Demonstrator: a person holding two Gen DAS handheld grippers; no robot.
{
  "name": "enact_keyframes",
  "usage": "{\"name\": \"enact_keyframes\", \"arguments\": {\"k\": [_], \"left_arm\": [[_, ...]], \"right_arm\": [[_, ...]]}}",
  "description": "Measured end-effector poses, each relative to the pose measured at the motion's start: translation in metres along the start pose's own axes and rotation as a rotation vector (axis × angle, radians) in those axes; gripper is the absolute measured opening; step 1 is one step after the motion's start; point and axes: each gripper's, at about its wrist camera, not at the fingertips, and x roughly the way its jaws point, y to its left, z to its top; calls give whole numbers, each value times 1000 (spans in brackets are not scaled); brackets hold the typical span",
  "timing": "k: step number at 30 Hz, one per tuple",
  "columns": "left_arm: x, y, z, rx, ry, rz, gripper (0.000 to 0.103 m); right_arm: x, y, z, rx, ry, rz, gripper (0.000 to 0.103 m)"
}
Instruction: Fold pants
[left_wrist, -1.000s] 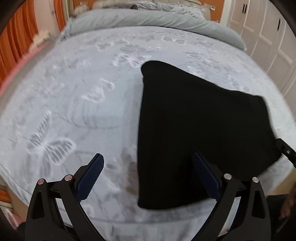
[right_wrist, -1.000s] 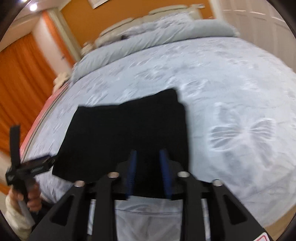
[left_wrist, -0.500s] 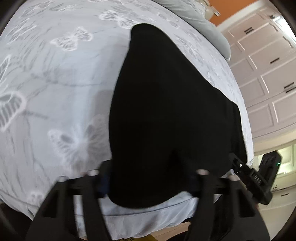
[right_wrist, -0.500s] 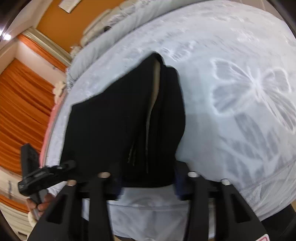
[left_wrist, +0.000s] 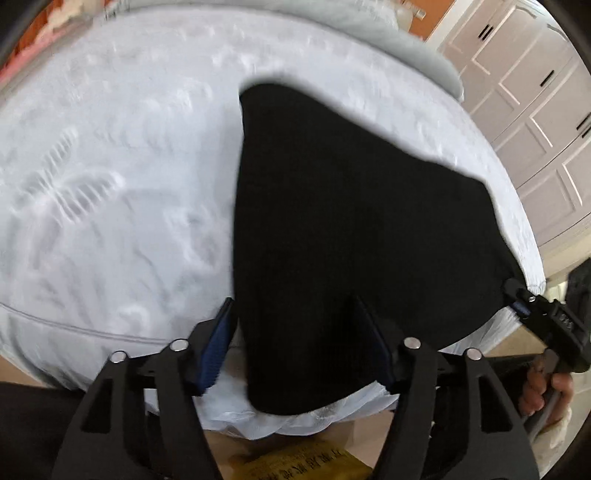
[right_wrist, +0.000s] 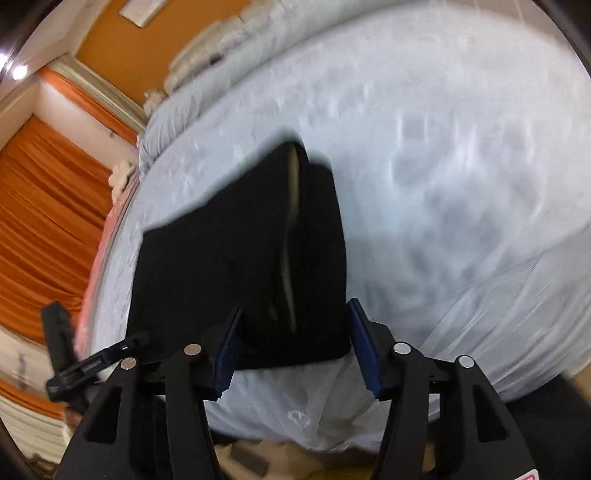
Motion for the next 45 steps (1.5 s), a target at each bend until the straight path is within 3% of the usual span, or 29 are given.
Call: {"name": "enact_keyframes", "arguments": {"k": [1,3,5,7,10,11,12,13,14,15,16,18,20,21,22,23,24,25,26,27,28,29,31,33,35,37,40,42,45], "left_arm": [[-18,-5,9,20,-75,38,73],[-34,-7,24,24,-162,82,97],[-36,-7,50,24,-194,121,98],[-13,-3,74,31,-128,126,98],[38,20,96,-30,48,68,96],[52,23,101,-55,84,38,96],[65,26,97,-65,114,-8,81],[76,27,98,-87,148,-99,53],[76,28,98,-107,148,-133,49],[64,20,103,-86,115,-114,36],[56,14,107,-50,84,-105,32],[34,-4,110,37,-33,-96,31],[28,-17,114,108,-120,-45,35],[35,-18,118,121,-120,-20,47],[54,-19,118,138,-82,41,51],[67,-18,117,134,-49,118,51],[69,-15,113,119,-50,172,56],[60,-15,113,111,-80,160,59],[48,-16,113,104,-112,152,62],[34,-18,114,101,-160,159,80],[21,-22,113,98,-229,174,98],[6,-25,110,90,-302,188,98],[-7,-30,108,96,-355,189,98],[-8,-36,106,118,-349,119,98],[-2,-36,100,128,-305,25,98],[3,-47,89,151,-243,-96,98],[9,-74,67,251,-189,-205,98],[12,-99,49,343,-199,-192,98],[23,-140,25,501,-209,-154,98]], "right_arm": [[-10,10,8,-51,-60,-20,58],[-8,27,26,-127,-63,-36,70],[12,40,49,-185,-31,-60,70],[36,47,64,-244,1,-104,70],[85,42,90,-255,86,-163,70],[98,36,90,-238,124,-146,63],[111,28,90,-193,147,-119,45],[111,28,90,-182,143,-89,33],[103,35,94,-204,120,-91,19],[91,39,94,-229,85,-87,17],[78,46,96,-239,35,-61,17],[55,52,100,-231,-60,-12,17],[62,45,103,-252,-92,-94,24],[80,37,105,-237,-36,-148,27],[99,29,106,-219,44,-204,29],[110,19,105,-177,87,-208,31],[99,20,105,-155,46,-176,31],[88,23,106,-159,15,-155,31],[70,31,107,-194,-38,-132,40],[59,35,106,-220,-80,-119,65],[52,37,106,-234,-102,-112,73],[53,39,105,-247,-96,-103,73],[67,42,103,-251,-19,-96,59],[88,40,93,-248,80,-115,14],[96,43,91,-280,109,-121,3],[88,49,94,-284,103,-85,3],[63,51,108,-204,107,103,3],[59,54,119,-175,133,204,3],[66,63,127,-152,183,281,3]]}}
